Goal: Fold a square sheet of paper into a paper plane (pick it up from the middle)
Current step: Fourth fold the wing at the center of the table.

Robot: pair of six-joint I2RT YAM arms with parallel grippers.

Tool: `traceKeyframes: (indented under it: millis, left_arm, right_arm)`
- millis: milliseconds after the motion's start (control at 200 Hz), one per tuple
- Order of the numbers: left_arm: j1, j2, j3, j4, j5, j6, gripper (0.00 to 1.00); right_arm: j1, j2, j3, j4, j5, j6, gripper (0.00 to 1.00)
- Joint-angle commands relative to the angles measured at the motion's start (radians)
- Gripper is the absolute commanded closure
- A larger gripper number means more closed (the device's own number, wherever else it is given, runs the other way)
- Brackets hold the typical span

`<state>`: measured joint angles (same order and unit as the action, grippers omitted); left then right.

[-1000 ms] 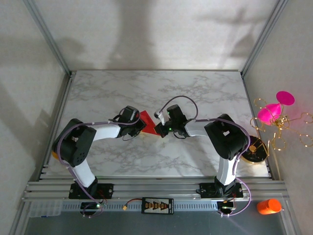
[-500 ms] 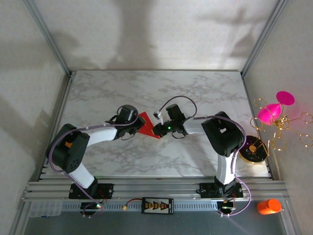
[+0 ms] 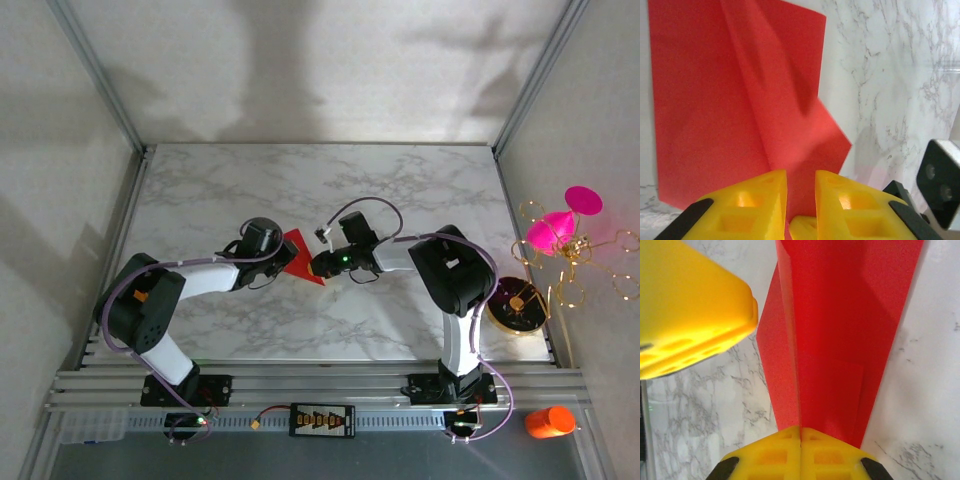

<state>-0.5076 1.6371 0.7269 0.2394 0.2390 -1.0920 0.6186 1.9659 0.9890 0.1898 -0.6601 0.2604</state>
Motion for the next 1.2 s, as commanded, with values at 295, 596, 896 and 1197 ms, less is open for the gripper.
traceKeyframes:
  millis: [295, 596, 896, 1197]
  left_arm:
    - [-0.022, 0.068, 0.009, 0.116, 0.06, -0.013, 0.75]
    - [-0.029, 0.099, 0.014, 0.117, 0.072, -0.006, 0.72]
    - [-0.032, 0.13, 0.046, 0.073, 0.07, 0.011, 0.66]
    - [-0.035, 0.147, 0.081, -0.062, 0.011, -0.009, 0.71]
  right_arm:
    - [-0.042, 0.045, 0.025, 0.038, -0.113, 0.131, 1.0]
    - [-0.06, 0.063, 0.043, 0.016, -0.149, 0.131, 1.0]
    - [-0.066, 0.072, 0.06, -0.013, -0.163, 0.112, 0.99]
    - [-0.067, 0.068, 0.062, -0.032, -0.153, 0.09, 0.96]
